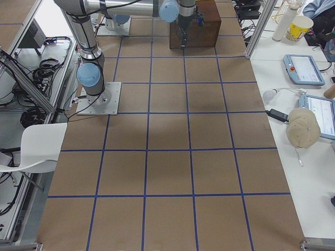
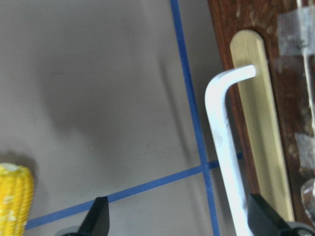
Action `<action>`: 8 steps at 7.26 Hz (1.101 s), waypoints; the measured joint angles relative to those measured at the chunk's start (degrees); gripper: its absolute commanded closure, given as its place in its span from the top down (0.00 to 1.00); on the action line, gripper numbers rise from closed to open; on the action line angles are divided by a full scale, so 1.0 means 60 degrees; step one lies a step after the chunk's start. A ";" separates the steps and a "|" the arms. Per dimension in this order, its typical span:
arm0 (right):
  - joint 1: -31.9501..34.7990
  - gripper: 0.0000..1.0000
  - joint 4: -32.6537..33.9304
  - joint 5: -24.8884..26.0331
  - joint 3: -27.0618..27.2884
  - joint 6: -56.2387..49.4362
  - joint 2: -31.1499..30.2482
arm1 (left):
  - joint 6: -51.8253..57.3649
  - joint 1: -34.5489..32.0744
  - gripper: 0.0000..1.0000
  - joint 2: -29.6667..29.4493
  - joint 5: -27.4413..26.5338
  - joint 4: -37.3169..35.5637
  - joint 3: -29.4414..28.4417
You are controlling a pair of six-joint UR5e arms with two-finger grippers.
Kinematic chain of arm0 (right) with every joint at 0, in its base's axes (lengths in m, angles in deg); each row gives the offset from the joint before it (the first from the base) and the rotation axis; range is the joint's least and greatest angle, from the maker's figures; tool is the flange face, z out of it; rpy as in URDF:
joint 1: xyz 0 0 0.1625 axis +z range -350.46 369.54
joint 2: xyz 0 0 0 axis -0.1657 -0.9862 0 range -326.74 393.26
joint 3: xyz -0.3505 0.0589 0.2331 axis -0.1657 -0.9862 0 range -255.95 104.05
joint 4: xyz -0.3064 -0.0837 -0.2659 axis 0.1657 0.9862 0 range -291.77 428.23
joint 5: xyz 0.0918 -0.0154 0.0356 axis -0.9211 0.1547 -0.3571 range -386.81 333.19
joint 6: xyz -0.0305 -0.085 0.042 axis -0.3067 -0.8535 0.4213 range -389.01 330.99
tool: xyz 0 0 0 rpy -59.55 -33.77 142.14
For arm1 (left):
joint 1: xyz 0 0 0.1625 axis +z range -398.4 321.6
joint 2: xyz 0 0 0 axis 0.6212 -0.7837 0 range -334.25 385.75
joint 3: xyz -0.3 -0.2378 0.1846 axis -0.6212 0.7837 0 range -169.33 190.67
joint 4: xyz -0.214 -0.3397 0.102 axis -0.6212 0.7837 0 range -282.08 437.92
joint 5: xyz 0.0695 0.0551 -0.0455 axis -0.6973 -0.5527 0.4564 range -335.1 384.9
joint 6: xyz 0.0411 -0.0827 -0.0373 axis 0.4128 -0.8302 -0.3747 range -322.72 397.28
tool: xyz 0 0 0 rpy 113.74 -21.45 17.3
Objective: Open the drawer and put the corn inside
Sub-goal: 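Release the handle and move the left gripper to the yellow corn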
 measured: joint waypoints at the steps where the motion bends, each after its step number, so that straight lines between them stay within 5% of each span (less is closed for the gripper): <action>1: 0.0000 1.00 -0.0001 0.0001 0.0000 0.0000 0.0000 | 0.0255 0.0283 1.00 -0.0019 -0.0443 -0.0026 -0.0175; 8: 0.0000 1.00 0.0001 0.0001 0.0000 0.0000 -0.0010 | 0.3205 0.0943 1.00 -0.0521 -0.1600 -0.2901 0.1008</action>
